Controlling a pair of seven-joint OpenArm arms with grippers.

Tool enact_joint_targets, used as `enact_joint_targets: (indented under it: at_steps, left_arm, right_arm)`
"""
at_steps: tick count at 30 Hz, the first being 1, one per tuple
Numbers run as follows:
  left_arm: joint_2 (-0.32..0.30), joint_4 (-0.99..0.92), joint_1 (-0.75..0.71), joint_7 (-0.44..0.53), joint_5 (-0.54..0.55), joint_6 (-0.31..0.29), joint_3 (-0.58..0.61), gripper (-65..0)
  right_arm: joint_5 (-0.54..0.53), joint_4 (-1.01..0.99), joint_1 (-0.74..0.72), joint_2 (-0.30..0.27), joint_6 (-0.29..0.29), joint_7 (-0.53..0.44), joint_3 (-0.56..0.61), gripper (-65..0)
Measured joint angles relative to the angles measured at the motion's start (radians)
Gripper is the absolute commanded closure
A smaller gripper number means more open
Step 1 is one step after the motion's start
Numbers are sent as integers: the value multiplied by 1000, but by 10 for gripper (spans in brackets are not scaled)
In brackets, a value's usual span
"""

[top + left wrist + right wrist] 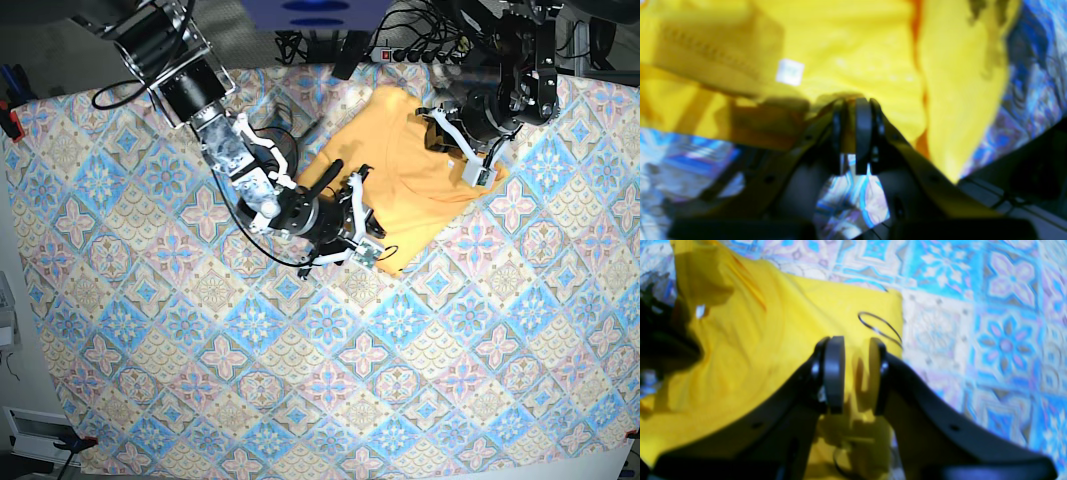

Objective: Fold the T-shirt properly
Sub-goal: 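Regrip the bundle's corners with both grippers and rotate it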

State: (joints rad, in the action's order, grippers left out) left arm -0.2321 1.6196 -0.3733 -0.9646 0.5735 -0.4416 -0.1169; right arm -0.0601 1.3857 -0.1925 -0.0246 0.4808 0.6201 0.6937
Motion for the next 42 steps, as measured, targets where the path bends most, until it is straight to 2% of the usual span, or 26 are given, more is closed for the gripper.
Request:
enact_joint_targets:
  at_steps: [4,8,11,16,20,29,32,35,40,42]
  left_arm:
    - [-1,-31,25,2,3,0,0,-45]
    - [2,-32,27,4,2,0,0,-45]
    - [2,-32,27,2,2,0,0,-45]
    - [3,-38,51,-4,-18,0,0,-45]
    - [3,-45,96,-10,-87,-2,2,-45]
    - [16,-199,237,6,-100,-16,2,-45]
    - [19,-257,295,81,-137,-11,26,-45]
    - [14,-324,366,117,-171,-11,88,-45]
    - [18,-447,480,213,-191,-11,171,-45]
    - [13,-489,527,229,-195,-7,205,-44]
  right_arm:
    - [-6,-122,-64,50,8,-19,76,-126]
    - [-5,-240,-139,68,6,-120,142,-125]
    - [-4,-356,-190,92,4,-147,180,-122]
    - [-8,-545,-234,139,8,-161,227,-21]
    - [-18,-570,-246,128,7,-165,227,-10]
    - [-61,-518,-213,-39,11,-249,212,-7]
    - [-53,-432,-194,-102,15,-219,217,-7]
    - [-58,-360,-156,-171,12,-224,201,-7]
    - [-18,-175,-50,-229,3,-95,83,-7]
    - [-7,-99,6,-258,8,-82,29,-8]
